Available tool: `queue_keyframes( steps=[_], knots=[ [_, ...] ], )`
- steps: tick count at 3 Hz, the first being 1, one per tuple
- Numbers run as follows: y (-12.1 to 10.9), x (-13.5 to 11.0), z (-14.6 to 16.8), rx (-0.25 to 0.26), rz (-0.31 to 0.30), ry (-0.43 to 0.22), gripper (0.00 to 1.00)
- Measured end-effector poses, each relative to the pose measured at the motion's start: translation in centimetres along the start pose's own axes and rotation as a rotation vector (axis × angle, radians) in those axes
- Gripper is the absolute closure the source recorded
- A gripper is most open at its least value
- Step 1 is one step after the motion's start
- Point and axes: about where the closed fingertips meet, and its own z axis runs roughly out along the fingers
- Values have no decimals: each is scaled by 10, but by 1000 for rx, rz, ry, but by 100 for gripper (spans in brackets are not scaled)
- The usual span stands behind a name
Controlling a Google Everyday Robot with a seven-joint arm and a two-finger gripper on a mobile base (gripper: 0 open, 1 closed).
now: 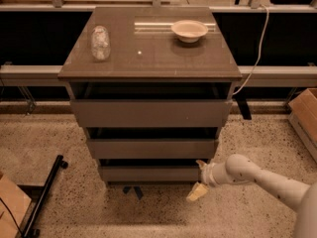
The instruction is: Open bottom drawer
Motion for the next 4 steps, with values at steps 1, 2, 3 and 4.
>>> queue_keyframes(
  steps=[1, 2, 3, 4],
  knots=[
    [0, 5, 66, -70, 22, -36, 0],
    [-9, 14, 104, -103, 53, -57, 0],
    [-28, 23, 128, -109, 61, -60, 0],
    [-54, 32, 145, -101, 69, -54, 0]
  ],
)
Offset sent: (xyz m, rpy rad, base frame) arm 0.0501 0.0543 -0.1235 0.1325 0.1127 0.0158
